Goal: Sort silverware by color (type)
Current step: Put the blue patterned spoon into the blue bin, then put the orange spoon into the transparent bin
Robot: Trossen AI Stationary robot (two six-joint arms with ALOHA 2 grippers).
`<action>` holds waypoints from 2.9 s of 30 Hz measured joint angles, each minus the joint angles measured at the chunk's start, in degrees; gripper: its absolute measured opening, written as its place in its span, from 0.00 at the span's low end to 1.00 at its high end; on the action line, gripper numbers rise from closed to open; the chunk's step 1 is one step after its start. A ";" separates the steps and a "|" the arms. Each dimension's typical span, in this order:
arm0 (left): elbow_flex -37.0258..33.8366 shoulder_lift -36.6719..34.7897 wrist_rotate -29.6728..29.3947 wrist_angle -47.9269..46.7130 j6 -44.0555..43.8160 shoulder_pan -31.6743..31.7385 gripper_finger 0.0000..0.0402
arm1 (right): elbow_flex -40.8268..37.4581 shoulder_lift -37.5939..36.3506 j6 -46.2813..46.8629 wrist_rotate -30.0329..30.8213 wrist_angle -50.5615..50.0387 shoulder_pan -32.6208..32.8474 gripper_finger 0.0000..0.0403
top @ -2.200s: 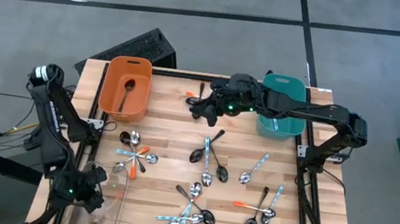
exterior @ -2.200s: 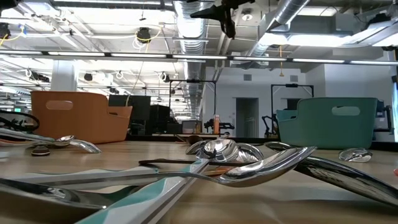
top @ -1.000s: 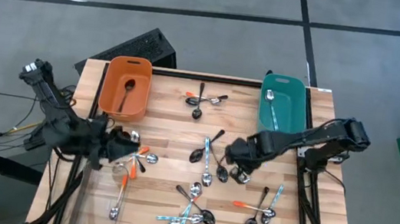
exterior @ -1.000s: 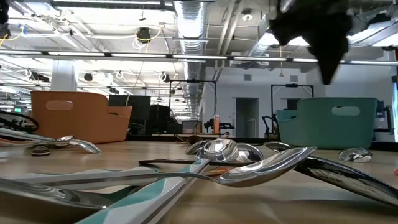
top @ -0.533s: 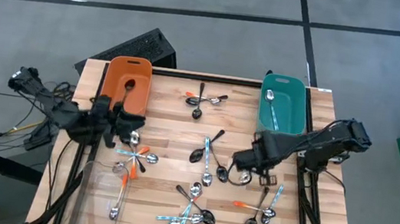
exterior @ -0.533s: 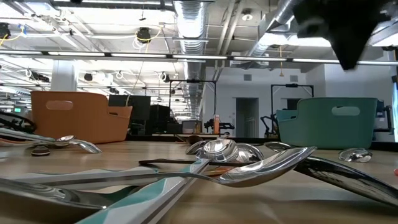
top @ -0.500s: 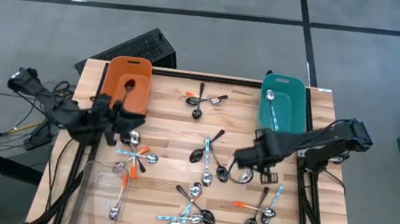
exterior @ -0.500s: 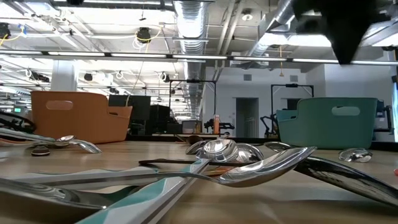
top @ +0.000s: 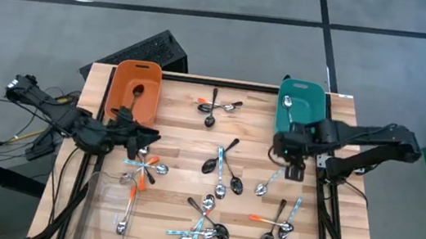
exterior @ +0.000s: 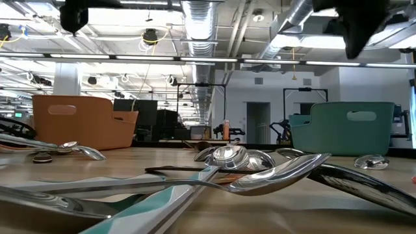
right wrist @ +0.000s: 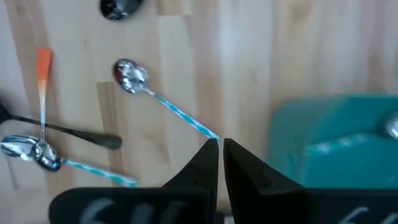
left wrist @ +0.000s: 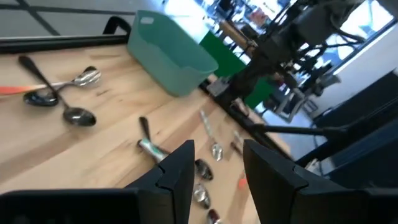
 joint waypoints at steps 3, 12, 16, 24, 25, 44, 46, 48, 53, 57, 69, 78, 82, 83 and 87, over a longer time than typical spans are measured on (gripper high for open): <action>0.01 2.69 0.93 -0.64 -0.20 0.45 0.31 | -6.02 -0.26 0.16 0.18 5.77 2.72 0.12; 0.00 11.95 12.47 -3.54 -0.38 2.32 0.31 | -14.65 8.65 -6.91 -0.36 13.68 7.96 0.17; -0.01 14.29 15.32 -0.38 -2.12 2.32 0.31 | -16.76 11.53 -10.80 -2.39 21.53 8.66 0.24; -0.01 14.74 15.24 1.46 -1.43 1.48 0.31 | -21.40 16.66 -14.64 -3.16 26.29 8.68 0.43; -0.01 14.74 15.20 1.38 -1.41 1.48 0.31 | -22.05 17.39 -15.15 -3.13 27.27 8.68 0.43; 0.00 14.73 14.10 1.72 0.64 2.66 0.31 | -22.40 19.38 0.81 -8.80 32.36 4.73 0.05; -0.01 14.72 14.13 1.71 1.31 3.75 0.31 | -21.24 15.89 3.98 -8.79 34.19 2.69 0.05; 0.00 14.72 14.41 1.73 1.73 4.88 0.31 | -20.45 12.24 6.80 -8.75 36.03 0.28 0.04; -0.01 14.72 14.40 1.74 4.27 8.11 0.31 | -18.84 2.91 16.06 -6.17 42.25 -7.55 0.04; 0.00 14.72 14.62 1.82 8.54 12.00 0.31 | -18.17 -5.06 23.84 0.42 41.44 -14.49 0.04; 0.00 14.72 17.64 1.80 13.51 27.01 0.31 | -17.99 -15.61 26.32 16.35 27.28 -34.58 0.09; 0.00 14.69 23.27 1.75 18.66 30.73 0.31 | -17.99 -13.34 30.28 13.83 24.60 -39.62 0.49; 0.01 14.69 23.29 2.20 20.45 30.87 0.31 | -17.99 -13.39 37.54 15.58 28.61 -33.57 0.60; 0.00 14.69 23.30 2.26 20.40 30.86 0.31 | -17.99 -13.36 38.92 15.71 29.90 -31.52 0.60; -0.01 14.69 24.43 3.11 20.06 30.86 0.31 | -17.95 -13.29 46.84 15.73 33.37 -23.03 0.60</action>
